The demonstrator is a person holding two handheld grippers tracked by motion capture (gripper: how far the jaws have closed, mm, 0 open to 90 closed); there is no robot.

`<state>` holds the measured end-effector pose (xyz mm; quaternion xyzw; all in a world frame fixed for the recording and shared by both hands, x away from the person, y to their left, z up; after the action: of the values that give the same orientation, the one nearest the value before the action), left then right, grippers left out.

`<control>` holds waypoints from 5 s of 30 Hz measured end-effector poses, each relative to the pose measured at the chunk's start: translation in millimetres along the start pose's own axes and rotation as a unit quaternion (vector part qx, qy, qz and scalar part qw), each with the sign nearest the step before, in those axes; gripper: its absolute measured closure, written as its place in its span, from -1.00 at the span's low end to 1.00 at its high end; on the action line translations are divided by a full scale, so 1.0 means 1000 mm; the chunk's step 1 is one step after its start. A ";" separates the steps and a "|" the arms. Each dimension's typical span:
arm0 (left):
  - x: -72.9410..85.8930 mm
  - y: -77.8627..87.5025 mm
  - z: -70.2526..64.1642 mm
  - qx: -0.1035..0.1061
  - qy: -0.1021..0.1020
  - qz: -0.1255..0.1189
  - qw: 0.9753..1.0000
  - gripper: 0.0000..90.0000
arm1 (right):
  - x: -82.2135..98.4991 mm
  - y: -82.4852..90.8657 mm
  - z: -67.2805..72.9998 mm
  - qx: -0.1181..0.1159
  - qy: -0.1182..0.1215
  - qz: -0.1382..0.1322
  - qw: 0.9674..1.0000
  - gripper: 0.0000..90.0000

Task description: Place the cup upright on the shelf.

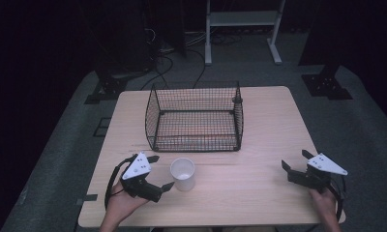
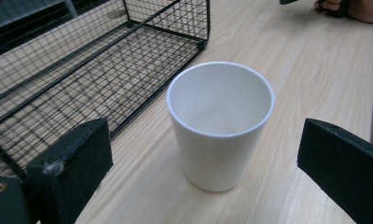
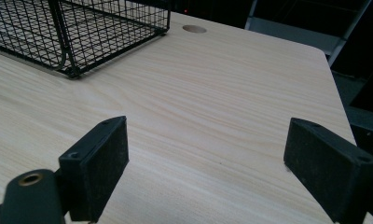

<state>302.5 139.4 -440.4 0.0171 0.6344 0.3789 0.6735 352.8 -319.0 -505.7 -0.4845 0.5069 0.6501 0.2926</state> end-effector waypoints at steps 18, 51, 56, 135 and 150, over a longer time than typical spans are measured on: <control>0.000 -0.018 -0.007 0.030 -0.008 0.026 0.999 -0.94 | 0.000 0.000 0.000 0.000 0.003 0.000 1.000 -0.71; 0.004 -0.057 -0.009 0.058 -0.019 0.084 0.995 -0.91 | 0.000 0.000 0.000 -0.002 0.005 0.000 1.000 -0.71; 0.006 -0.063 -0.009 0.064 -0.018 0.093 0.993 -0.89 | 0.000 0.000 0.001 -0.002 0.005 -0.001 1.000 -0.71; -0.088 -0.057 0.035 0.101 -0.069 0.066 0.990 -0.54 | -0.001 0.001 -0.002 -0.005 -0.011 -0.007 1.000 -0.71; -0.110 -0.060 0.047 0.111 -0.084 0.070 0.988 -0.54 | -0.001 0.001 -0.002 -0.007 -0.011 -0.008 1.000 -0.71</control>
<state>382.7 59.4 -368.5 0.1679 0.6113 0.3499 0.6898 352.8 -320.8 -504.3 -0.4834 0.4949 0.6568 0.3000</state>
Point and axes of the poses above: each handheld gripper's, and its own axes: y roughly backward along the jaws, x roughly out of its underside, z roughly to its left, the point moved 7 cm from there along -y, roughly forward along the jaws, and after that the axes turned 8 degrees about -y, right-handed, at the moved point
